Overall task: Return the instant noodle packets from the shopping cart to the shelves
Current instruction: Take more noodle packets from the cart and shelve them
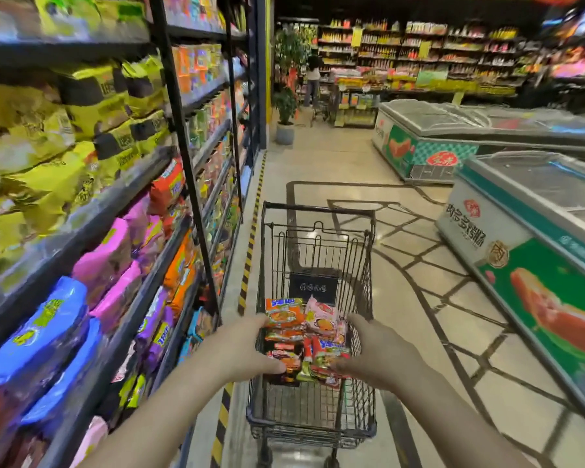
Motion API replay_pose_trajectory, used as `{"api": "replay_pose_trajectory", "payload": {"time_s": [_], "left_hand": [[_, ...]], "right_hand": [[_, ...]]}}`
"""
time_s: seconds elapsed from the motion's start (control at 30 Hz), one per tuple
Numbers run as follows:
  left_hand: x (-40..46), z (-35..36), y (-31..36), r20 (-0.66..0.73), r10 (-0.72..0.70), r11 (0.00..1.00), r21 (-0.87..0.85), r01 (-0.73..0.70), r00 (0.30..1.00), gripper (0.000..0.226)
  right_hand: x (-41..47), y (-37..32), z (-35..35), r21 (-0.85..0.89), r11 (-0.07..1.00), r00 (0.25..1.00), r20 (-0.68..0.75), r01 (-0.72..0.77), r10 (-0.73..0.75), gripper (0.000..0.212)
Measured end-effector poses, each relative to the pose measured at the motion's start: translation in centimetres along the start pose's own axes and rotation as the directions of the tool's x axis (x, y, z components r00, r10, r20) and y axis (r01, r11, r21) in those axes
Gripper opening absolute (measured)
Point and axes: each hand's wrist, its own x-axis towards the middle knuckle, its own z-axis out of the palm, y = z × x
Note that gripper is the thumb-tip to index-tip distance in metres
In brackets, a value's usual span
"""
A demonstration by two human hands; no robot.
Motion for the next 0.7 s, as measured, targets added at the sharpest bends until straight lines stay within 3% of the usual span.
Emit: {"api": "replay_pose_trajectory", "payload": {"time_s": [0.2, 0.37, 0.7], "left_hand": [[10.7, 1.6, -1.0, 0.079, -0.018, 0.999, -0.033, 0.020, 0.997, 0.092], [20.4, 3.8, -1.5, 0.123, -0.060, 0.997, -0.044, 0.065, 0.991, 0.097], [36.6, 13.2, -4.0, 0.261, -0.274, 0.931, -0.170, 0.324, 0.926, 0.098]], "right_hand": [[9.2, 3.4, 1.8, 0.020, 0.993, 0.990, 0.089, -0.116, 0.113, 0.100], [18.5, 6.8, 3.5, 0.001, 0.986, 0.969, 0.185, -0.166, 0.164, 0.086], [36.6, 13.4, 12.6, 0.141, 0.960, 0.908, 0.382, -0.241, 0.172, 0.071]]}}
